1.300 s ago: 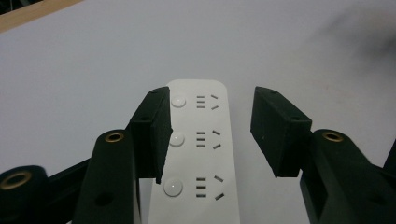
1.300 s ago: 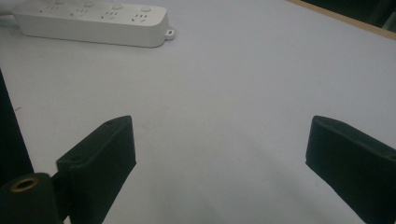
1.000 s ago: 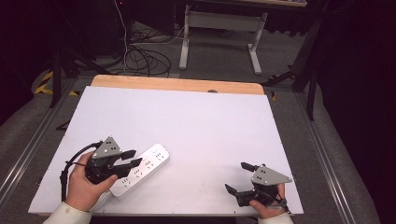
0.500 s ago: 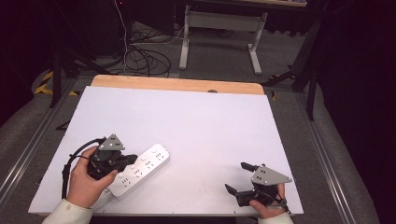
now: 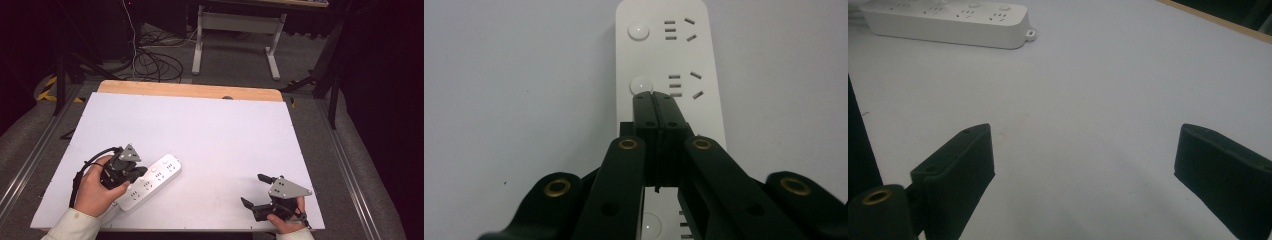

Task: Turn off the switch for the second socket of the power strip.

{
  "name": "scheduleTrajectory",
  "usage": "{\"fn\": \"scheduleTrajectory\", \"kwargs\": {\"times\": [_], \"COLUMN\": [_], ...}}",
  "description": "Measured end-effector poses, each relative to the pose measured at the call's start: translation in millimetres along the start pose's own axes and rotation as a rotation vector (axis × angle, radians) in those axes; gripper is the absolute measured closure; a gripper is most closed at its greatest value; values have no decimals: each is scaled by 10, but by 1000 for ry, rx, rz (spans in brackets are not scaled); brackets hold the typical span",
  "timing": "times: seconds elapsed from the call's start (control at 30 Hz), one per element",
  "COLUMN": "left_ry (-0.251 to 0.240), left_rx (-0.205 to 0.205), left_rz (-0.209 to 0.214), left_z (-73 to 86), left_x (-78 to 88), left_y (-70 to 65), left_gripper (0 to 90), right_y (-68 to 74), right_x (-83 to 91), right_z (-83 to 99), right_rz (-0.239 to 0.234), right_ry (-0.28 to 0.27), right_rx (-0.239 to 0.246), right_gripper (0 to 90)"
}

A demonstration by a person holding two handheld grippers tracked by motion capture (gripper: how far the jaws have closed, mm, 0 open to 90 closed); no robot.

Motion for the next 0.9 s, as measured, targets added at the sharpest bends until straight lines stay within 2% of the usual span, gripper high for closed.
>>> {"fn": "scheduleTrajectory", "kwargs": {"times": [0.2,0.43,0.7,0.9], "left_ry": [48,105,133,143], "left_rx": [-6,11,42,45], "left_rz": [-10,-4,-3,7], "left_z": [9,17,15,11], "left_x": [-46,-110,-142,-159], "left_y": [14,29,38,46], "left_gripper": [900,900,900,900], "right_y": [1,3,-1,-1], "right_x": [-1,-2,0,0], "right_z": [1,1,2,3], "right_rz": [-2,-6,-7,-7], "right_ry": [-2,-2,-2,-2], "right_rx": [3,4,7,7], "right_gripper": [96,96,96,95]}}
Point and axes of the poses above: each handheld gripper's, and its own axes: x roughly backward along the jaws, z roughly out of its underside, y roughly to its left, the point moved 2 cm from there along -x, roughly forward along the jaws, and after that the axes turned 7 degrees about -y, right-handed, at the moved point
